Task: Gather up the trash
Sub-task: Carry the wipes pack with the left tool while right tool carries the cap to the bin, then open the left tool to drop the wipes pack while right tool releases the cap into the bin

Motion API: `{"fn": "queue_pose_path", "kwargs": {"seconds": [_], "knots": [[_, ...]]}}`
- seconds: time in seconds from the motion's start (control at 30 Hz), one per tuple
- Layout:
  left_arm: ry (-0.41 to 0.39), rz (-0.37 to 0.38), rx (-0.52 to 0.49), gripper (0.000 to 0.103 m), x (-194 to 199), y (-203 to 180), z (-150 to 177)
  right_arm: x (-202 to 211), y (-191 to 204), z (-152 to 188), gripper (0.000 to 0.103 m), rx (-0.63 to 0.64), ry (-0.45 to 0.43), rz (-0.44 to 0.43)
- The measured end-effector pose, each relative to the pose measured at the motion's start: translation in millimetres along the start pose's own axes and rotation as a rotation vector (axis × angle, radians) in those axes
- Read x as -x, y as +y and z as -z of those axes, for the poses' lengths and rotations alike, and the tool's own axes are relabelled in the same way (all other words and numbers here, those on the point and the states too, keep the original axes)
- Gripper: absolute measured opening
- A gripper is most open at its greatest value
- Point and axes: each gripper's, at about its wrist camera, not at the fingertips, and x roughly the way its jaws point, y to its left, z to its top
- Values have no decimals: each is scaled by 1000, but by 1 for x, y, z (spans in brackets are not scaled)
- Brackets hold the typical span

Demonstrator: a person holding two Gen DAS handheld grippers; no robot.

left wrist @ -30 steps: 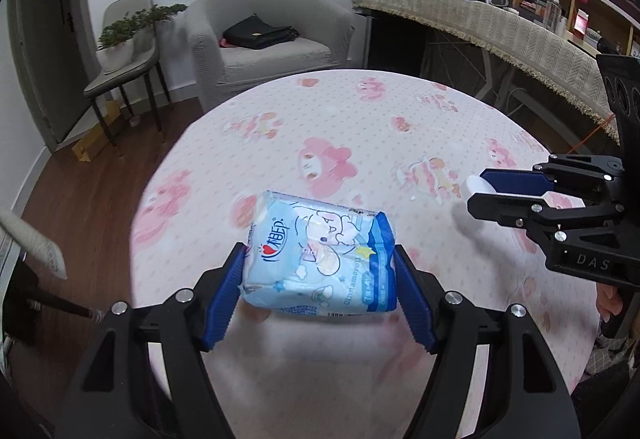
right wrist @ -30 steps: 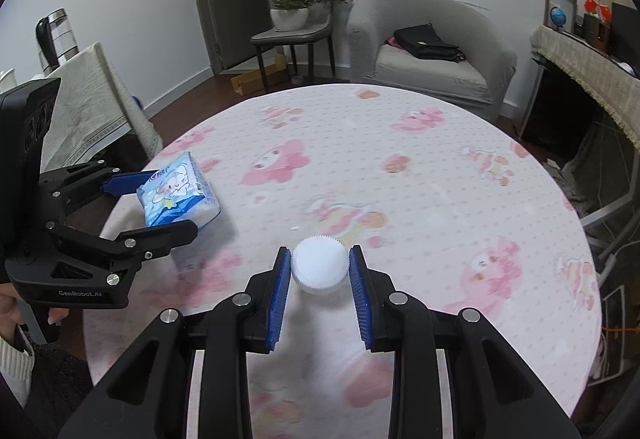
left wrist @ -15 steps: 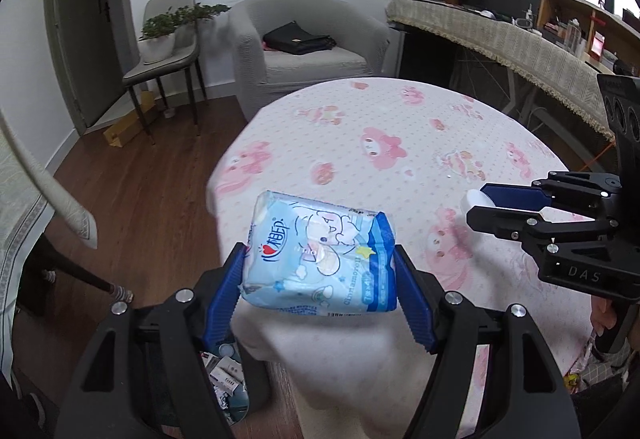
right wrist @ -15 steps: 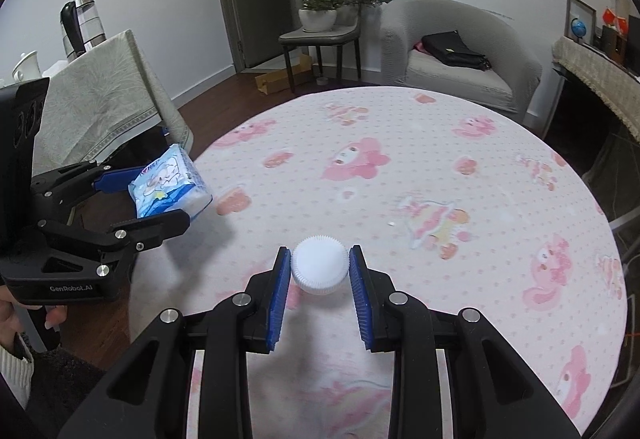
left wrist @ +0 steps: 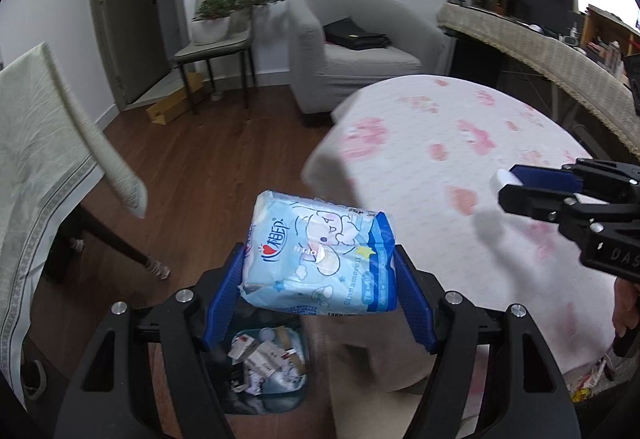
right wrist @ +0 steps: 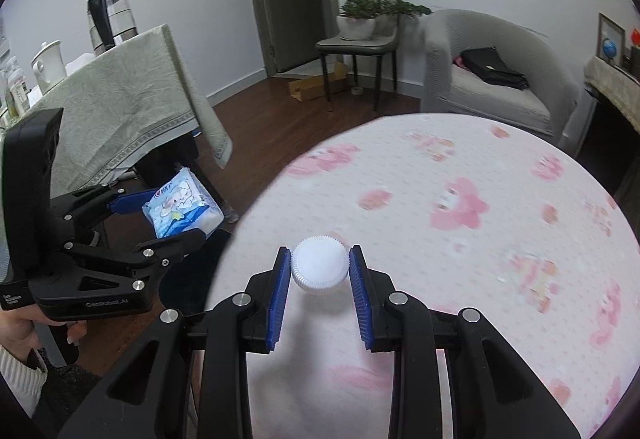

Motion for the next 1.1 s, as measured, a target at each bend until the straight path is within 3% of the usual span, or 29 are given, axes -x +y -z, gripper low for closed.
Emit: {"fn": "queue_pose_path", "kwargs": {"seconds": [0.57,0.87,1.1], "knots": [[103,-103,113,74,-20,106,35,-54,83,-34,30,86,21,-100],[193,-96,133,75,-37,133,55,-92,121,-42,30,139,62,-138],[230,-74,129,82,-46,147,64,-121,135,-46,30,149,98,-149]]}}
